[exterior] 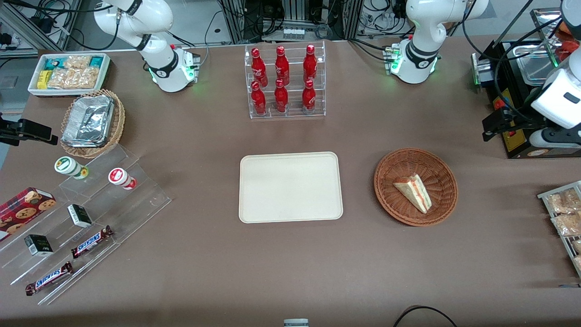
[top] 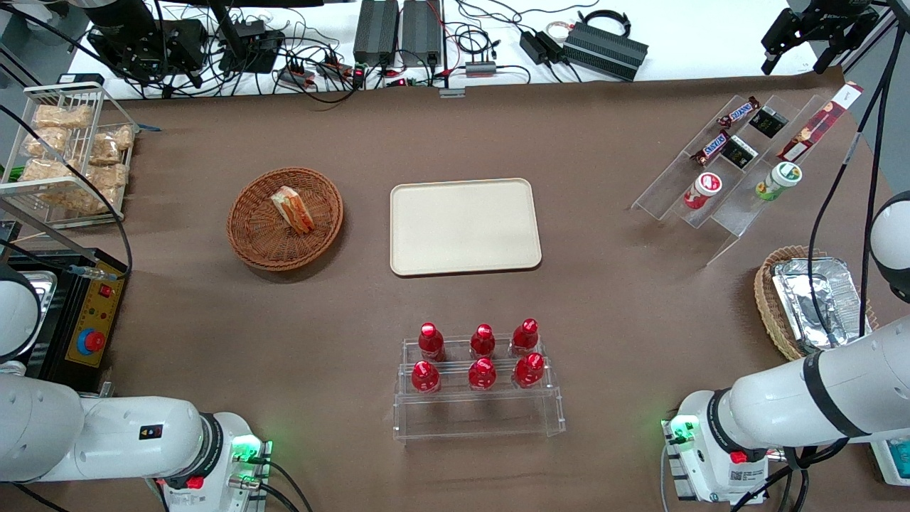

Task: Place sandwich from basket to tray
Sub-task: 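Move the left gripper over the sandwich in the wicker basket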

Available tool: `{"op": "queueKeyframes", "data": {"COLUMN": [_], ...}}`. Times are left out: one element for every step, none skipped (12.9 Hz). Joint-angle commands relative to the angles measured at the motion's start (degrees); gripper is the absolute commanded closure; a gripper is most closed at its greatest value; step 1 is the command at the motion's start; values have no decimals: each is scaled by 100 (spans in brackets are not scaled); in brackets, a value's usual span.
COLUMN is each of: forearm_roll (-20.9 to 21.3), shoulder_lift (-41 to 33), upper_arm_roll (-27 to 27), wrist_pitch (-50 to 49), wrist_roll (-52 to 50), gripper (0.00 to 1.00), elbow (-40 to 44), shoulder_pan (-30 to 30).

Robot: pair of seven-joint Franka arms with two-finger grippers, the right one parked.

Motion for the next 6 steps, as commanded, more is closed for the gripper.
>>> {"op": "queueKeyframes", "data": {"forearm_roll": [27, 18, 27, 27, 27, 53], "shoulder_lift": [-80, -80, -36, 7, 104, 139], "upper_arm_roll": [-9, -26, -35, -44, -96, -132], "wrist_pitch": [-167, -167, -133, -98, -80, 86], "wrist_roll": [-1, -62, -71, -106, -306, -465], "gripper": [0, 0, 0, 0, 0, 0], "elbow": [44, 52, 52, 18, -52, -158], "shoulder_pan": [42, 50, 42, 33, 16, -11]}}
